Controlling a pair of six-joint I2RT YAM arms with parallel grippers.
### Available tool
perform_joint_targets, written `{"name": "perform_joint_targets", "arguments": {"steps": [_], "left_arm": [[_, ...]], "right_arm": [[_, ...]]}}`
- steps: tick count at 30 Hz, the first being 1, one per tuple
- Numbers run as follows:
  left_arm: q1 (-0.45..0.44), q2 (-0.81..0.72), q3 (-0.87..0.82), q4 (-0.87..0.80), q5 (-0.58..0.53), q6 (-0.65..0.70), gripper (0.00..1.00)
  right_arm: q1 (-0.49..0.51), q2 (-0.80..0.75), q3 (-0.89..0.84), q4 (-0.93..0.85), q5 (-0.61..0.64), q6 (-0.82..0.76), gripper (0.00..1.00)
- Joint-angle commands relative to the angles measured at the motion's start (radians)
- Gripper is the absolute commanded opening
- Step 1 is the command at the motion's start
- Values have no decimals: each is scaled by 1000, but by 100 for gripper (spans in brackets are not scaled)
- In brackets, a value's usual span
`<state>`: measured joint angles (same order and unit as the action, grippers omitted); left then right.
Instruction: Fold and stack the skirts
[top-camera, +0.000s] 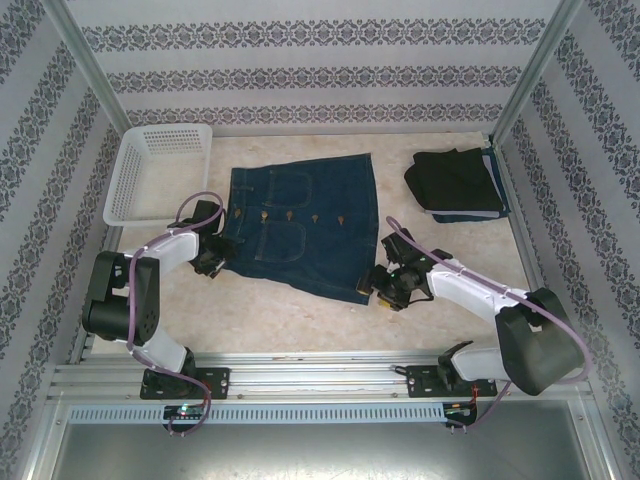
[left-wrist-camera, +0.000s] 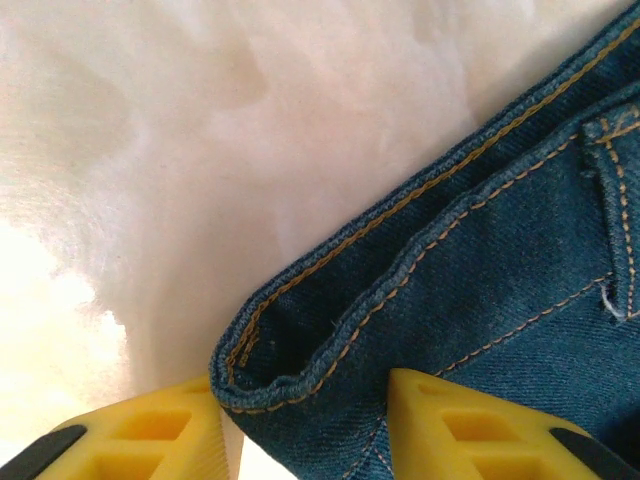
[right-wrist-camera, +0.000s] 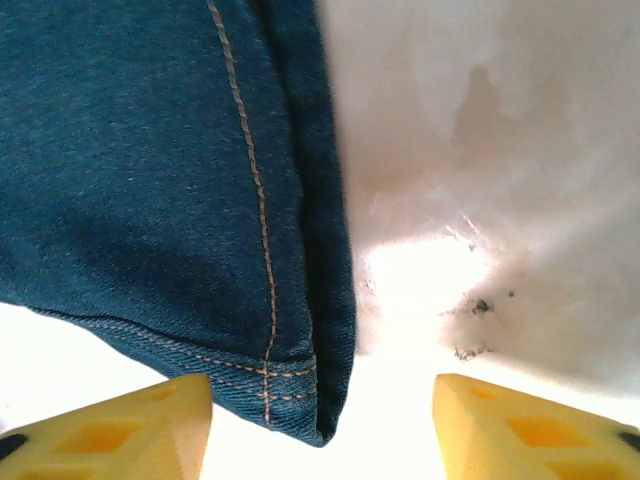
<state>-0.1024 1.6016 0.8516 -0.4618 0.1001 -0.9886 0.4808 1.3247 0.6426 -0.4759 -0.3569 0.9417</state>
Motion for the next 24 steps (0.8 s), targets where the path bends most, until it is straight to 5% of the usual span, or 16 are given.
{"name": "perform_joint_targets", "arguments": {"steps": [1, 19, 24], "left_arm": [[6, 34, -35, 120, 30, -10, 40], [6, 54, -44, 153, 69, -9, 38], [6, 55, -48, 169, 81, -8, 28]], "right_arm": [[8, -1, 7, 52, -20, 12, 55], [19, 75, -35, 151, -91, -3, 44], [19, 71, -42, 212, -106, -27, 21]]}}
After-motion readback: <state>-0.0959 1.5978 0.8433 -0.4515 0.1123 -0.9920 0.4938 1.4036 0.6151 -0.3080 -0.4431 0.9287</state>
